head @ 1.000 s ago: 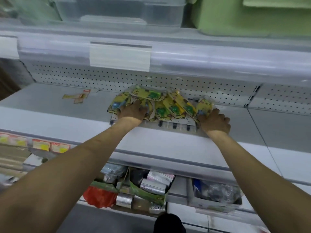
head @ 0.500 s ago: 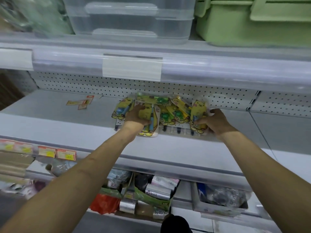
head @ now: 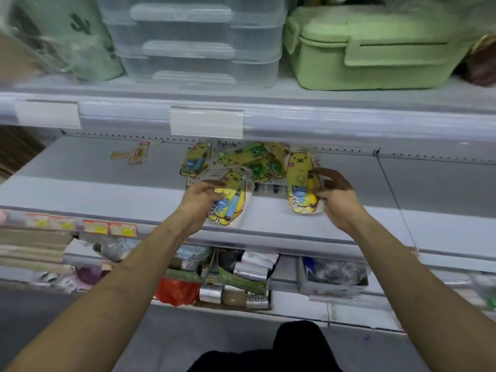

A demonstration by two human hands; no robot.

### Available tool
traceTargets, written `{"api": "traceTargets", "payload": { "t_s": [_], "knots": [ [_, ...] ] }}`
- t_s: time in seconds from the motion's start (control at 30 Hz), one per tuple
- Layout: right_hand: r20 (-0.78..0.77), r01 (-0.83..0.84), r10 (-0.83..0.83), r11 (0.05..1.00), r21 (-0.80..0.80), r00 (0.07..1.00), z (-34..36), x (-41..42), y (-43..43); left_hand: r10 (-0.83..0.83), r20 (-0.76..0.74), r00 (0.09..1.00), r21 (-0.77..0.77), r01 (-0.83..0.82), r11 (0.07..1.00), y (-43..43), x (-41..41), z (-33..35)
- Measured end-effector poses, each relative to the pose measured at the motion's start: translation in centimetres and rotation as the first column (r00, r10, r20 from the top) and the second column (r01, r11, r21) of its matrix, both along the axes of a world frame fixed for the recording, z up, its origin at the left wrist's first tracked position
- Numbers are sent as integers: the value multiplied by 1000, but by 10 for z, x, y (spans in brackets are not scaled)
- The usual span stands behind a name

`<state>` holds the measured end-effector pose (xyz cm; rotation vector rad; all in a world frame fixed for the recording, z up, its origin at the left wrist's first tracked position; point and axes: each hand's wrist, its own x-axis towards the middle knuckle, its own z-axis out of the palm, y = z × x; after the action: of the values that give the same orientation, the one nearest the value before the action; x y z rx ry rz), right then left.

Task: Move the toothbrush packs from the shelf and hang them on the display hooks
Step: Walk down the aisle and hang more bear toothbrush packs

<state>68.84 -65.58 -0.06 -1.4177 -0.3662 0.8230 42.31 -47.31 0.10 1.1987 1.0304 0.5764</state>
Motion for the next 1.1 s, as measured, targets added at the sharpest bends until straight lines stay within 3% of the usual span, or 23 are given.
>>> {"api": "traceTargets", "payload": {
  "t_s": [0.23,0.47,0.67,1.1],
  "knots": [
    [20,30,-30,999,25,999,19,-68,-31,-21,63,998,-53,24,998,-33,-28,11],
    [-62,207,-208,978,-28,976,31,-127,-99,-80,141,987,-124,98,987,-70,-42,24],
    [-87,351,-352,936,-26,932,36,-144,-179,-257,221,941,-196,301,933,-131,-13,28],
    [-53,761,-763,647,-49,645,75,-103,-407,-640,284,714,-210,698,685,-354,141,73]
  ]
}}
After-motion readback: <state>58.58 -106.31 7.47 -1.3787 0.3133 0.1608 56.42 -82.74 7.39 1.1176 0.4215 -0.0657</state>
